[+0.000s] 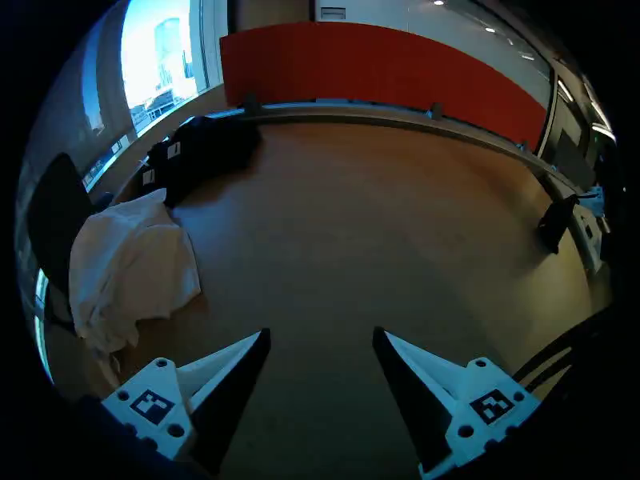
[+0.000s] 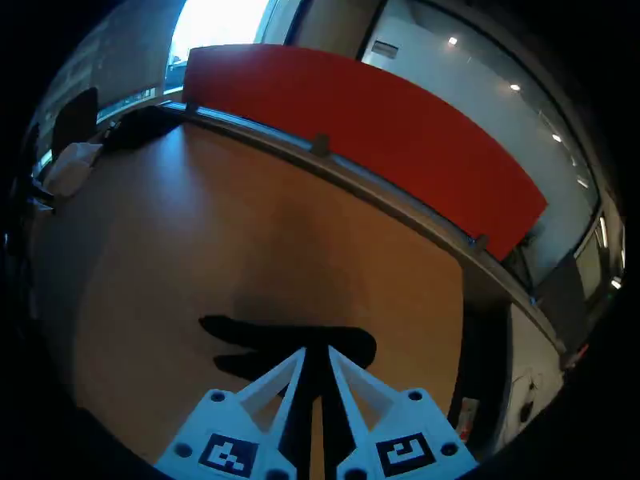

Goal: Fold towel

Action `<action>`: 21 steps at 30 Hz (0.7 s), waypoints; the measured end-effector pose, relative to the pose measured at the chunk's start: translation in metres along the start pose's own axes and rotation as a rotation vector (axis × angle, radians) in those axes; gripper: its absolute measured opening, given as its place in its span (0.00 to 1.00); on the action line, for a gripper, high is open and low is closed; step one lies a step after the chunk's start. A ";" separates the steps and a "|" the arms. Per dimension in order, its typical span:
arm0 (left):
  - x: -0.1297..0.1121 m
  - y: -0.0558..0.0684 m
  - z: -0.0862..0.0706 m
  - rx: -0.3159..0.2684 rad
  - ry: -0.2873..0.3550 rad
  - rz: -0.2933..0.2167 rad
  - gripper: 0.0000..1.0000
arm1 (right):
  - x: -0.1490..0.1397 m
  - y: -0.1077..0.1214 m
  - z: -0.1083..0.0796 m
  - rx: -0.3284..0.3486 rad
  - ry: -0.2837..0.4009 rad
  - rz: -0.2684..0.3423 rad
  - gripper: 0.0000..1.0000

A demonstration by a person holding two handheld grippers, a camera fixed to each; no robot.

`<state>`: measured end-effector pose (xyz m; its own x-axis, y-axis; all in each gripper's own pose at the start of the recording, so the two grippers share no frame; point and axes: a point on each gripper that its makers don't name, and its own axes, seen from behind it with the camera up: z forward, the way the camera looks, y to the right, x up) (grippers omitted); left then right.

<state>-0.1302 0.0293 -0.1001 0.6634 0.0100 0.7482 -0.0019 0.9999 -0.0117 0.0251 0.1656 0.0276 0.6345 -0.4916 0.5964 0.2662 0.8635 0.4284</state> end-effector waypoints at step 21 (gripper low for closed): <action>0.000 0.002 -0.002 0.004 0.004 0.000 0.94 | -0.011 -0.005 0.002 -0.003 0.026 0.012 0.04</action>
<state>-0.1289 0.0313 -0.1017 0.6663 0.0104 0.7456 -0.0048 0.9999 -0.0096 0.0155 0.1665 0.0205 0.6563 -0.4781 0.5836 0.2608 0.8697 0.4191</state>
